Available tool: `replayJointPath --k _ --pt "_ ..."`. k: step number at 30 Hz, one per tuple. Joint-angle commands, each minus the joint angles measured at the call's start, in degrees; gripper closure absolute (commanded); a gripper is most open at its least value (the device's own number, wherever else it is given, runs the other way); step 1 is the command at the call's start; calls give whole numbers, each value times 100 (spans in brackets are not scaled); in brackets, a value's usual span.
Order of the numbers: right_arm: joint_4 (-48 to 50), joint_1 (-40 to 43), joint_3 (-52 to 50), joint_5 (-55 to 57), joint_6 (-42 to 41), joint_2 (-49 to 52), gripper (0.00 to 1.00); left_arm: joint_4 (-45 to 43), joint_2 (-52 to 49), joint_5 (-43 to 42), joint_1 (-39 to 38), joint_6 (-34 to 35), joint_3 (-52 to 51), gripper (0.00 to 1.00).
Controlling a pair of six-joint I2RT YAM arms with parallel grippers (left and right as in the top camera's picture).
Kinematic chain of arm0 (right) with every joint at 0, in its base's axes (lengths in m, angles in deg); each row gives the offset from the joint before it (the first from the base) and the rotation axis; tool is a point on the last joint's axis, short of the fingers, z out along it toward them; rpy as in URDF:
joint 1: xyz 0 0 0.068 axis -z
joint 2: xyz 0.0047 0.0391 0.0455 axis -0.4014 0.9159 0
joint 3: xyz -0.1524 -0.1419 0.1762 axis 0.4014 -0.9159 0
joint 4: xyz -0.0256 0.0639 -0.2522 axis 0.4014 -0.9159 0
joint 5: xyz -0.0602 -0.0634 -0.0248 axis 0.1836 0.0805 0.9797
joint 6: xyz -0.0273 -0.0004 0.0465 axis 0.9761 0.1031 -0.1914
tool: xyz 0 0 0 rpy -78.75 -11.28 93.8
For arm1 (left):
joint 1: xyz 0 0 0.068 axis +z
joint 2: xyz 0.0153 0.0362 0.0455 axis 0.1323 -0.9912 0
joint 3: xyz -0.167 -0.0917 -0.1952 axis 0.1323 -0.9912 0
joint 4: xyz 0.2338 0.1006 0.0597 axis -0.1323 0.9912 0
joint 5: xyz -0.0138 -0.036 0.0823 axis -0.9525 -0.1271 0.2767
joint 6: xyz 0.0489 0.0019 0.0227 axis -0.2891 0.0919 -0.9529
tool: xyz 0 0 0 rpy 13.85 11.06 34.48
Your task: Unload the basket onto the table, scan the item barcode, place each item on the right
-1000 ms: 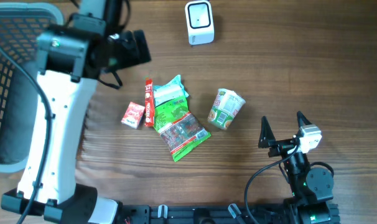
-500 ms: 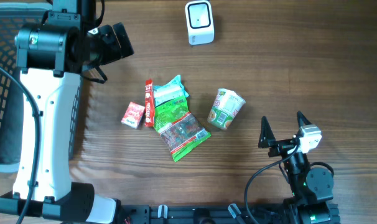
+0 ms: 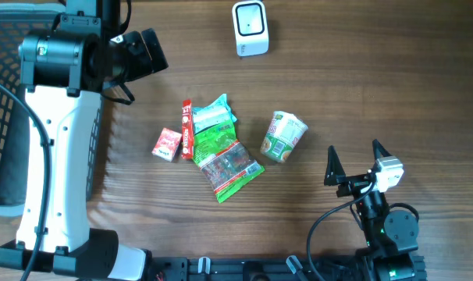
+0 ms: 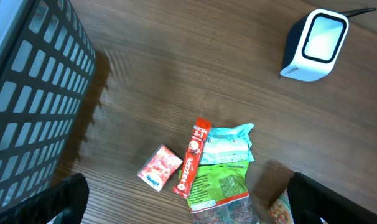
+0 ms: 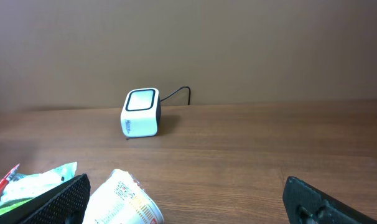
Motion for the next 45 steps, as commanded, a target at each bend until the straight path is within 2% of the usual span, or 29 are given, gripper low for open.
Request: replayJointPath --k 1,11,20,26,29,38,40,42,45 --pt "26 13 -7 76 24 -26 0 -17 -11 -70 26 -116 13 0" --pt "15 13 -7 39 20 -26 0 -17 -11 -70 26 -116 13 0" --pt "-223 15 166 -682 -911 966 0 -17 -11 -70 26 -116 13 0" --pt "-970 13 1875 -1016 -859 1998 0 -17 -11 -70 26 -116 13 0" --pt "-1784 13 3202 -1311 -721 2612 0 -17 -11 -70 26 -116 13 0" --pt "-5521 13 7206 -1587 -562 5558 0 -17 -11 -70 26 -116 13 0" --pt "-5794 15 7753 -1563 -509 6085 0 -17 -11 -70 26 -116 13 0" --pt "-5768 13 7853 -1558 -385 6317 0 -17 -11 -70 26 -116 13 0" --pt "-5838 15 7849 -1696 -415 6671 9 -17 -11 -70 26 -116 13 0"
